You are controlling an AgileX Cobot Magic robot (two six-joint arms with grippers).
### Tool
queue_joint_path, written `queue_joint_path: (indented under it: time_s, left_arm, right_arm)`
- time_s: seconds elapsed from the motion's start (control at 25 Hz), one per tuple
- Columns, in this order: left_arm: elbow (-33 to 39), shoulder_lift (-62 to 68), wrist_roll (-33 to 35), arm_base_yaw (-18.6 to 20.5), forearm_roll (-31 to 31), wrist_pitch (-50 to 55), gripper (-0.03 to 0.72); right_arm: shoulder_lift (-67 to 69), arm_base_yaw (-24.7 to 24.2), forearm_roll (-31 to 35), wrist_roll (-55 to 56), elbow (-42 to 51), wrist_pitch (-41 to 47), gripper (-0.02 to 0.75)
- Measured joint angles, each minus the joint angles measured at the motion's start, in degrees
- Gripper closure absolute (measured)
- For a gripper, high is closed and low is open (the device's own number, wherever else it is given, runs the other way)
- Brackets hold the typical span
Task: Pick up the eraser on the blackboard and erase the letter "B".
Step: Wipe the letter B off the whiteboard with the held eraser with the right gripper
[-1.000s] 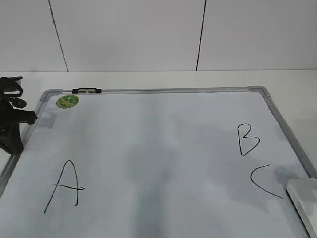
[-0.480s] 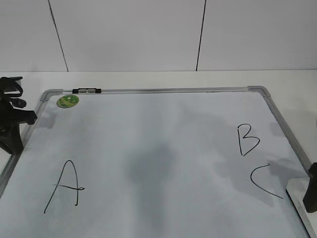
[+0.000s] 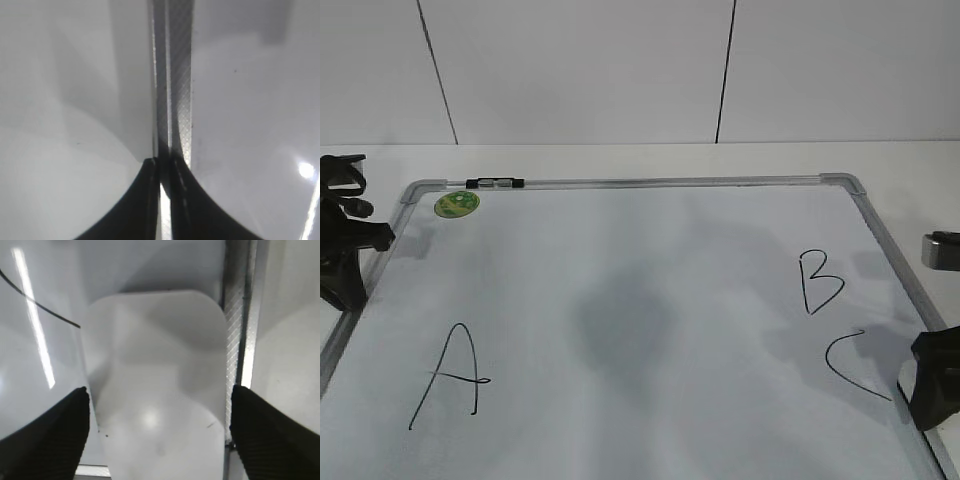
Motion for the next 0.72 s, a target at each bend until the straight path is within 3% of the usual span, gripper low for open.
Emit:
queue_joint_path:
  time_s: [0.44, 0.72]
  left_arm:
    - [0.0, 0.0, 0.0, 0.0, 0.0, 0.0, 0.669]
    - [0.0, 0.0, 0.0, 0.0, 0.0, 0.0, 0.669]
  right_arm:
    - [2.9, 0.0, -0.1, 0.0, -0.1, 0.3, 0.083]
    - [3.0, 0.0, -0.3, -0.2, -0.1, 0.6, 0.18]
